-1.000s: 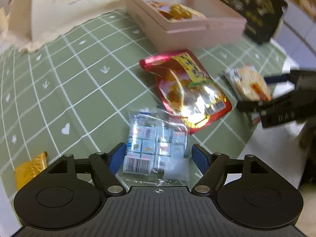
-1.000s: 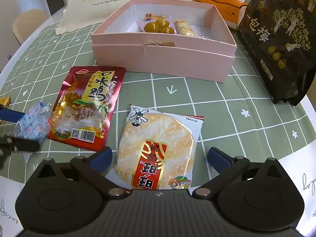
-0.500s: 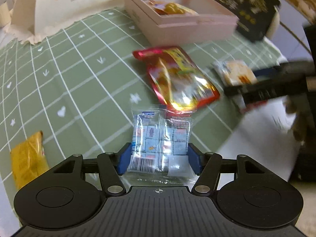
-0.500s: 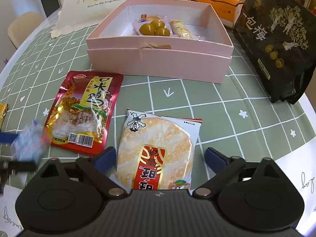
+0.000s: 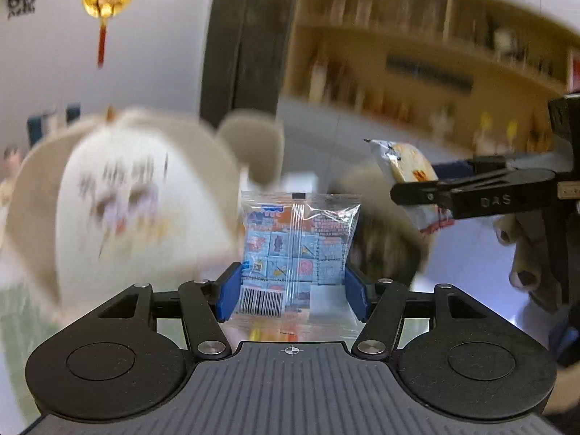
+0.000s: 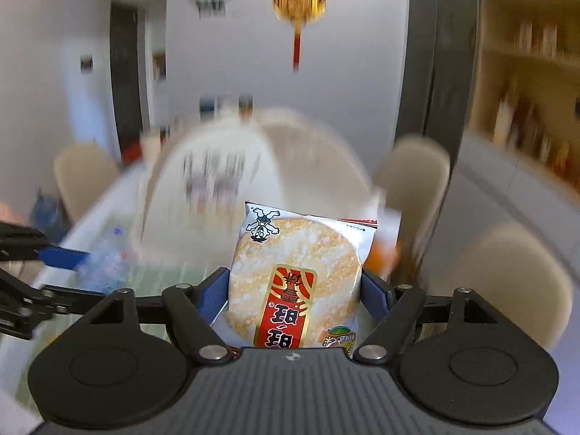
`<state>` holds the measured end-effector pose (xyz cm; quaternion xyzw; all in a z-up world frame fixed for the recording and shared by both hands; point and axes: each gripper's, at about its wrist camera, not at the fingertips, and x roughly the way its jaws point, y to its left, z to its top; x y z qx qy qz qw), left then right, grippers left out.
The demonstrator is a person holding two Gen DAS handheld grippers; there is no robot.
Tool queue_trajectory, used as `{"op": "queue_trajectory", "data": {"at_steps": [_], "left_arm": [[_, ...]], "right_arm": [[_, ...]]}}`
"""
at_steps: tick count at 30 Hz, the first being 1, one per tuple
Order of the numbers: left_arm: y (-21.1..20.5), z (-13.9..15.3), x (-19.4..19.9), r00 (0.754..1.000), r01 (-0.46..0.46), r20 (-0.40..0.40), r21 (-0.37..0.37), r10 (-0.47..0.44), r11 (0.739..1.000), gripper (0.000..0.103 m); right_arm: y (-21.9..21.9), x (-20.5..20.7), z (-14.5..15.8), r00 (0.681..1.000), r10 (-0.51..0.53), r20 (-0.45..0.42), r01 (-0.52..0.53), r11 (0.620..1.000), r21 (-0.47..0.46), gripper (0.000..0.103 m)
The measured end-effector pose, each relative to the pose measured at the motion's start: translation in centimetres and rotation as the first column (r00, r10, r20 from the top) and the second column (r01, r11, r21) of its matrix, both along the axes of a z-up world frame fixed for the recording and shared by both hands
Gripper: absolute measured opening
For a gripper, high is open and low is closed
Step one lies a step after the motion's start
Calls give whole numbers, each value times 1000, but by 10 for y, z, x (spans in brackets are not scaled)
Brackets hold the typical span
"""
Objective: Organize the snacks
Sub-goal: 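Carry both packets over the pink box and open both tools to drop them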
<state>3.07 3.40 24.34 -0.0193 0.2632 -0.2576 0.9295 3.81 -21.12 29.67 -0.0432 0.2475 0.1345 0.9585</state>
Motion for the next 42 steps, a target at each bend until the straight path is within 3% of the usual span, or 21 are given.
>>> {"op": "queue_trajectory", "data": {"at_steps": [2,5,9,13,16,18,21,23,28,31,34,37,39,42], "left_arm": [[-8,1,33,1000,-23,-11,-56,23,998,65],[-24,-23,74,993,-64,-107,-89,55,994,65],[-47,-72,99,976,-60,-214,-53,48,997,65],[-67,-135,128,945,-57,-326,-76,30,995,64],[-72,-165,134,938,-131,-326,-23,116,991,63],[-63,-169,136,934,-185,-318,-49,160,982,62],[-36,-157,114,935,-261,-292,-182,202,948,62],[-18,-147,96,928,-313,-276,-206,252,927,62],[26,-140,50,886,-419,-306,-201,350,885,62],[48,-144,25,859,-454,-339,-159,384,877,62],[80,-137,-12,840,-494,-326,-132,433,859,62],[123,-134,-49,798,-564,-309,-83,517,822,62],[152,-139,-71,747,-627,-321,-47,583,777,62],[191,-149,-101,644,-722,-351,16,680,692,62]], "right_arm": [[-4,21,17,1000,2,14,-2,1000,18,77],[-7,49,20,999,-34,8,34,999,15,77],[-18,78,-6,996,-46,-78,50,998,49,77],[-22,108,-43,984,-51,-172,55,998,22,77],[-19,121,-63,971,-50,-232,54,998,13,77],[-17,125,-74,966,-44,-254,49,999,14,77],[-11,135,-92,955,-39,-293,43,999,8,77],[-2,146,-111,940,-35,-341,41,999,11,77],[31,171,-145,918,39,-394,5,994,108,77],[57,185,-170,880,51,-472,-7,995,96,78],[64,179,-179,878,20,-479,26,996,89,78],[67,166,-179,883,-27,-469,68,995,71,78],[72,154,-177,889,-50,-456,89,994,65,78],[86,117,-171,914,-9,-406,35,998,56,78]]}}
